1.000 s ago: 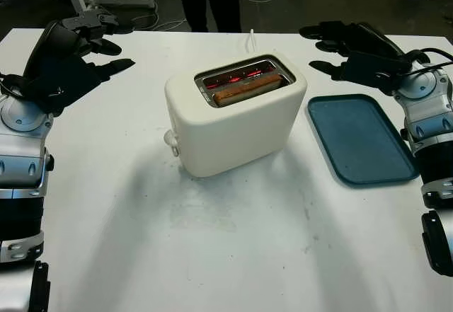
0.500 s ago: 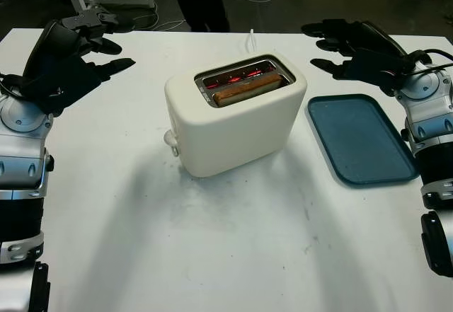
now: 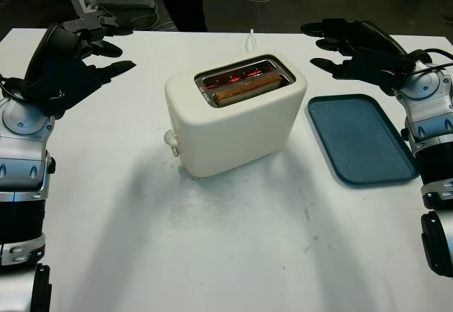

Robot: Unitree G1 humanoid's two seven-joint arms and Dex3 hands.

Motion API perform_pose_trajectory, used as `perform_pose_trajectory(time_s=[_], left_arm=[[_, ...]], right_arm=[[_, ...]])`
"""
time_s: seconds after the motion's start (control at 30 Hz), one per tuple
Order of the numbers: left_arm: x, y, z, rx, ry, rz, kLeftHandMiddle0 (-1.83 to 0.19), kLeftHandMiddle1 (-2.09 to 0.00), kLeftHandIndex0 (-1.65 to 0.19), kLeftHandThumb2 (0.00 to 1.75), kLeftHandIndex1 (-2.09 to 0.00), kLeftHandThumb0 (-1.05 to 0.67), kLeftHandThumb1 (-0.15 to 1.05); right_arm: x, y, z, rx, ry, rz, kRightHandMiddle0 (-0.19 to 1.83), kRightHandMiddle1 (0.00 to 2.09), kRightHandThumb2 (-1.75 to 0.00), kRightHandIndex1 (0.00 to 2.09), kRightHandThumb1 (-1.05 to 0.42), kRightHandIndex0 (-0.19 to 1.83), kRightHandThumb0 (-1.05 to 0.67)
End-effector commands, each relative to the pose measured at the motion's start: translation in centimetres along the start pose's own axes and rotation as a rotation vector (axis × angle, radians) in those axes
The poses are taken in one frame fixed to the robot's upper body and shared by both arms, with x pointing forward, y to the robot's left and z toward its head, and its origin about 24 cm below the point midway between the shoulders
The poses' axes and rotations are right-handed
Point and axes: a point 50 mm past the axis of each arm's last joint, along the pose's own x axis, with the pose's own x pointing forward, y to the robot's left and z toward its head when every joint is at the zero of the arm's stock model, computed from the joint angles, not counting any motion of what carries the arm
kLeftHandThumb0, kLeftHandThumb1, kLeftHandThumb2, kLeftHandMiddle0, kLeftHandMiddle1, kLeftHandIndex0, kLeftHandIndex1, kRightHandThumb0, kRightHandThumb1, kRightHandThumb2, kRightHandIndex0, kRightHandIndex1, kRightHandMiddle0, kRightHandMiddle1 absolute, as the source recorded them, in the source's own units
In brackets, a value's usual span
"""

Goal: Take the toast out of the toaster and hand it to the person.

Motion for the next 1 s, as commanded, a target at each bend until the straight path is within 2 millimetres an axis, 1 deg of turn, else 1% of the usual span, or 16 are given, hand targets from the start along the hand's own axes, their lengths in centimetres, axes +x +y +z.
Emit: perform_pose_trajectory(time_s=[0.0,0.33,0.47,0.6,0.73,0.97], left_arm=[[-0.07,0.02,0.13,-0.011,0.0,0.011,-0.37,-0.86,-0.49,0.1,-0.4,-0.43,0.92],[0.12,-0.06,-0.08,-0.012,0.003,0.006,-0.37,-0.86,-0.49,0.1,-0.4,-0.44,0.92],[0.19,0.0,-0.02,-0.009,-0.002,0.009,-0.38,-0.87,-0.5,0.09,-0.41,-0.45,0.92],[0.19,0.05,-0.06,-0.008,-0.004,0.004,-0.38,-0.87,-0.5,0.09,-0.4,-0.44,0.92],[-0.01,0.08,0.01,0.014,0.002,0.002,-0.38,-0.86,-0.49,0.1,-0.4,-0.42,0.92],[-0.28,0.05,-0.29,-0.024,0.011,0.01,-0.37,-0.85,-0.49,0.09,-0.4,-0.41,0.92]], right_arm=[[-0.06,-0.04,-0.15,0.013,0.001,0.004,0.42,0.01,-0.46,0.01,-0.92,0.44,-0.35],[-0.17,0.1,-0.2,-0.016,0.017,-0.008,0.38,0.0,-0.45,0.0,-0.92,0.39,-0.37],[-0.18,0.09,-0.14,-0.02,0.01,-0.01,0.39,0.01,-0.45,0.01,-0.92,0.4,-0.38],[-0.15,0.1,-0.02,-0.012,0.0,-0.005,0.41,0.02,-0.46,0.02,-0.92,0.43,-0.35],[-0.22,0.15,-0.03,-0.009,0.012,-0.007,0.38,0.0,-0.46,0.0,-0.92,0.39,-0.34],[-0.36,0.2,-0.24,-0.005,0.007,-0.012,0.36,0.0,-0.46,0.0,-0.92,0.38,-0.36]])
